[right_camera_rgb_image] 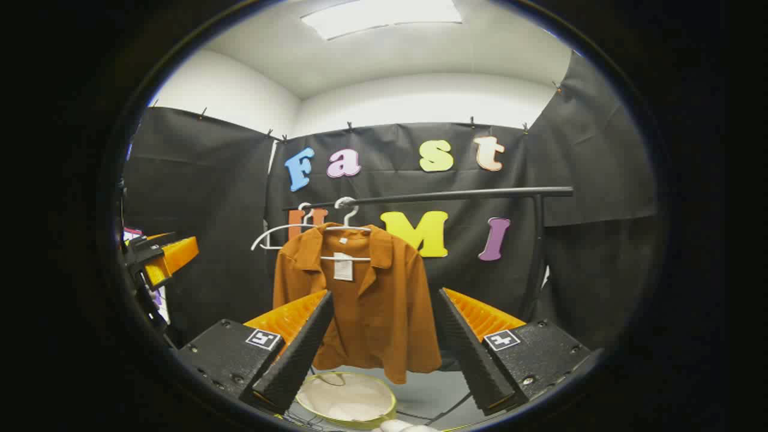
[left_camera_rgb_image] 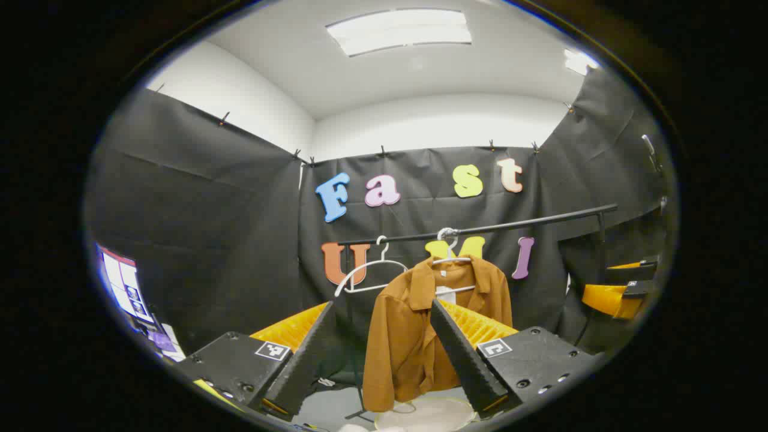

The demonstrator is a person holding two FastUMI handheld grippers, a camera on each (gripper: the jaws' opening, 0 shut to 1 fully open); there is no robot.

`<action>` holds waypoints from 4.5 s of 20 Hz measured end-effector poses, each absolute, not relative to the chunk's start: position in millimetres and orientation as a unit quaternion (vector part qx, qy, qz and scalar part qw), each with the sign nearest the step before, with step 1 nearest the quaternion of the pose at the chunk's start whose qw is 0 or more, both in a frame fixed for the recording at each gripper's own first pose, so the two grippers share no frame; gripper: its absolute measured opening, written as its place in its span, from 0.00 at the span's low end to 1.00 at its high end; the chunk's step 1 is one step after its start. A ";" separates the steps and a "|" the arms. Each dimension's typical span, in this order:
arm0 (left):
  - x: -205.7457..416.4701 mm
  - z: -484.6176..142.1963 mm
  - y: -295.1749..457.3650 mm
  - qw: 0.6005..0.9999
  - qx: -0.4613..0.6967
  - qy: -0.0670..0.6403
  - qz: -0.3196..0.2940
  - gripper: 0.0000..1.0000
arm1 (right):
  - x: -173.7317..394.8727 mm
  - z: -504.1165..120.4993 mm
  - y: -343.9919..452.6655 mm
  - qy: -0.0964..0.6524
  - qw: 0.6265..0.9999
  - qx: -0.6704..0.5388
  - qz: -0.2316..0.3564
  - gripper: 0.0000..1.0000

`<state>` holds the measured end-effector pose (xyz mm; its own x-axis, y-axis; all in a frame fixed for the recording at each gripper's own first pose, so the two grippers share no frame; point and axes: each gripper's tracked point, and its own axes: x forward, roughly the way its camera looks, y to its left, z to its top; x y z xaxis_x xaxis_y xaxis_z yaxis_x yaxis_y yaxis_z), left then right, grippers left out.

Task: Grasp the clothes on the hanger with both hands and then place them into the laundry hamper below.

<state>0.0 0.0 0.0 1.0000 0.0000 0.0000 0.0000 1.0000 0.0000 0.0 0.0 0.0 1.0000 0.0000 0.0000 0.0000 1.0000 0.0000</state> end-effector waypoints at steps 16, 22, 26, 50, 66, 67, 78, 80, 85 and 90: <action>-40.9 3.3 24.4 1.000 0.001 -0.001 -0.029 0.98 | -47.9 3.6 33.8 -0.002 1.000 -0.014 -0.017 1.00; -35.6 0.3 23.4 0.999 -0.009 0.001 -0.031 0.99 | -27.8 -4.5 40.1 0.006 1.000 -0.005 -0.007 1.00; -15.7 -12.3 13.0 0.999 -0.007 0.015 -0.034 0.99 | 2.0 -14.7 36.4 0.014 1.000 0.006 0.001 1.00; 236.7 -146.9 -95.5 0.996 0.021 0.084 -0.002 0.98 | 307.4 -85.6 -10.4 0.076 0.994 0.028 0.074 1.00; 298.1 -187.7 -79.1 0.993 0.014 0.116 0.031 0.60 | 376.3 -99.0 -18.9 0.086 0.990 0.034 0.109 0.56; 296.1 -190.0 -77.8 0.992 0.014 0.121 0.028 0.50 | 376.3 -100.3 -19.0 0.091 0.989 0.040 0.114 0.44; 284.2 -193.6 -64.2 0.988 -0.004 0.151 0.020 0.03 | 359.7 -87.0 -17.8 0.110 0.929 0.232 0.266 0.06; 276.8 -188.8 -62.2 0.989 -0.011 0.149 0.018 0.03 | 354.0 -78.7 -15.1 0.113 0.902 0.288 0.302 0.06; 269.4 -169.1 -54.6 0.989 -0.035 0.139 0.029 0.00 | 334.6 -46.5 -17.4 0.081 0.857 0.358 0.362 0.06; 266.2 -131.1 -52.5 0.994 -0.039 0.104 0.022 0.00 | 323.4 -13.7 -24.9 0.052 0.811 0.422 0.402 0.06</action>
<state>266.2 -52.5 -131.1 0.9774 0.0348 -0.2084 -0.0512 0.9960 -0.0737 323.4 -24.9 -13.7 0.6708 0.6963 0.2554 -0.6087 0.3201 0.7260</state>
